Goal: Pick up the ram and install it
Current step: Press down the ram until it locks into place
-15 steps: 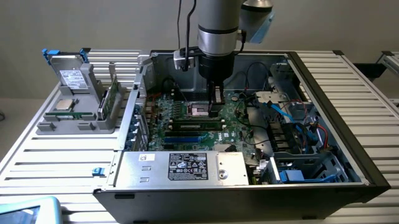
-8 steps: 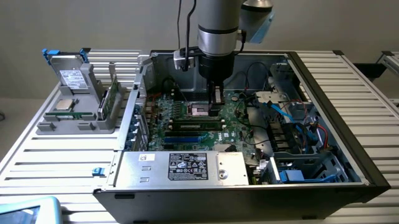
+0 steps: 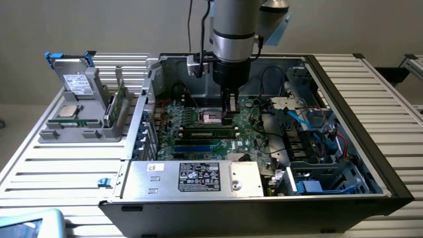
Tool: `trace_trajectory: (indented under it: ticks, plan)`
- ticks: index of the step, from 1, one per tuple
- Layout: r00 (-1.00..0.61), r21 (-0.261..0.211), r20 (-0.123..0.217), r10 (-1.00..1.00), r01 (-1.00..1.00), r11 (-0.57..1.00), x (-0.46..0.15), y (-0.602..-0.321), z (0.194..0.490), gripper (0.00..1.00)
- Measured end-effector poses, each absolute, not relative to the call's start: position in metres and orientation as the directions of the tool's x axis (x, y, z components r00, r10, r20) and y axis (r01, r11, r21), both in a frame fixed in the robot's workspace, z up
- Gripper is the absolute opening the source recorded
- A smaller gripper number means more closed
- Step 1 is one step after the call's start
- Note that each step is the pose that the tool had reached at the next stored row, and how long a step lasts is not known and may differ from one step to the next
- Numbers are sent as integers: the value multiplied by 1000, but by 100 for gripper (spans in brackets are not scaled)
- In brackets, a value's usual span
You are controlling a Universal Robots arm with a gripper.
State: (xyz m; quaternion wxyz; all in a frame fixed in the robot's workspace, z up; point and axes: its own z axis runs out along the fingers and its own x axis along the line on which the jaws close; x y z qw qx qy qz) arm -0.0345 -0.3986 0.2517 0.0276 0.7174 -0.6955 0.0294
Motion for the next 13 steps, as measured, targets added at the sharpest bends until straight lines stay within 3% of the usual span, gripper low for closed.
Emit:
trace_trajectory:
  ticks: [13]
  plan:
    - [-36,11,74,-997,-999,37,-34,-399,240,11]
